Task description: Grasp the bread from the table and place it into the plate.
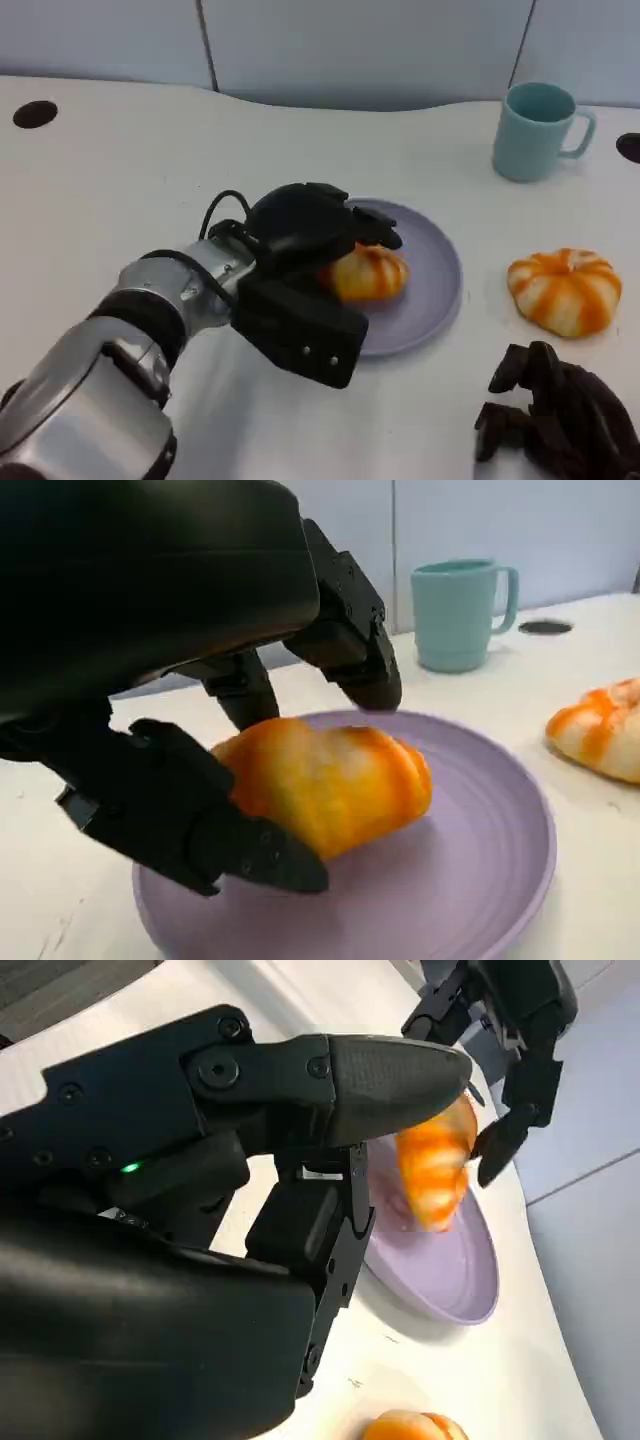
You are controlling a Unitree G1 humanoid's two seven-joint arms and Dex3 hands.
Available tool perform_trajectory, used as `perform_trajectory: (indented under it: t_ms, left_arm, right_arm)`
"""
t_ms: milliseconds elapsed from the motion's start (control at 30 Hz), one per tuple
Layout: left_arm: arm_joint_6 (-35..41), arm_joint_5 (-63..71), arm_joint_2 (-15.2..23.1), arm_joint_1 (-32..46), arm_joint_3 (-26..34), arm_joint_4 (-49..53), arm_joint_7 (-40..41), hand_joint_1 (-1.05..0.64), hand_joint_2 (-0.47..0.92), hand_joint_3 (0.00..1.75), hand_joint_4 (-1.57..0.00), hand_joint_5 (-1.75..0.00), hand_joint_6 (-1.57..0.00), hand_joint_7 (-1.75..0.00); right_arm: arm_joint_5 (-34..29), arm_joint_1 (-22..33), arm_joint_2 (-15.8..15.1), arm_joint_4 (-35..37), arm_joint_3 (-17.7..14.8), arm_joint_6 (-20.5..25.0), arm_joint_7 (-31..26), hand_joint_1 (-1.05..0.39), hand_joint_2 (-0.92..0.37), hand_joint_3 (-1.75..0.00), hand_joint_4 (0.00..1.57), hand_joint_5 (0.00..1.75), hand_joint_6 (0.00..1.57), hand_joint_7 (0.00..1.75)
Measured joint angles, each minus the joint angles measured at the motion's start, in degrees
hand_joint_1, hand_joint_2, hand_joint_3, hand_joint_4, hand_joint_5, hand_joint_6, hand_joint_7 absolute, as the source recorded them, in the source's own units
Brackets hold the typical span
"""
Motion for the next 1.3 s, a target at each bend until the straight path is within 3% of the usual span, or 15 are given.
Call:
perform_trajectory:
  t_ms: [100,200,467,767,900,1000,1300]
  left_arm:
    - [2.46,-0.23,-0.01,-0.01,0.26,-0.01,-3.8,-0.77,0.92,0.37,0.0,-0.11,-0.03,-0.02]
    - [3.94,0.59,0.07,-0.05,-0.69,-0.12,-4.81,-0.83,0.92,0.43,0.0,-0.01,0.0,0.0]
    - [5.67,0.9,0.82,-0.07,-1.6,-0.64,-4.8,-0.86,0.92,0.44,0.0,0.0,-0.01,0.0]
    - [0.45,-5.87,2.79,1.24,4.29,-2.02,-5.68,-0.86,0.92,0.43,0.0,0.0,0.0,0.0]
    - [-5.15,-15.1,3.42,4.83,11.25,-2.79,-13.22,-0.86,0.92,0.43,0.0,0.0,0.0,0.0]
    - [-5.71,-17.33,3.98,5.87,13.22,-3.08,-16.02,-0.83,0.92,0.42,-0.02,-0.01,-0.01,-0.01]
    - [-9.54,-46.34,2.19,18.42,32.11,-10.52,-40.76,-0.75,0.92,0.32,-0.37,-0.21,-0.28,-0.1]
  right_arm:
    - [0.0,0.02,0.01,0.04,0.01,-0.09,0.15,-0.45,-0.92,-0.47,1.23,1.18,1.11,1.13]
    - [-0.01,0.02,0.01,0.04,0.02,-0.13,0.14,-0.45,-0.92,-0.47,1.23,1.19,1.11,1.13]
    - [-0.1,0.02,0.09,0.01,0.06,-0.18,-0.01,-0.45,-0.92,-0.48,1.22,1.2,1.1,1.13]
    - [-0.23,-0.46,0.09,0.59,-0.06,-0.27,0.1,-0.46,-0.92,-0.47,1.23,1.2,1.11,1.12]
    - [-0.41,-0.6,0.11,0.79,-0.03,-0.52,0.17,-0.45,-0.92,-0.48,1.23,1.2,1.1,1.13]
    - [-0.5,-0.6,0.1,0.88,-0.06,-0.67,0.16,-0.46,-0.92,-0.46,1.23,1.2,1.11,1.12]
    - [-0.53,-1.2,0.03,1.73,-0.24,-0.89,0.42,-0.44,-0.92,-0.47,1.23,1.19,1.1,1.12]
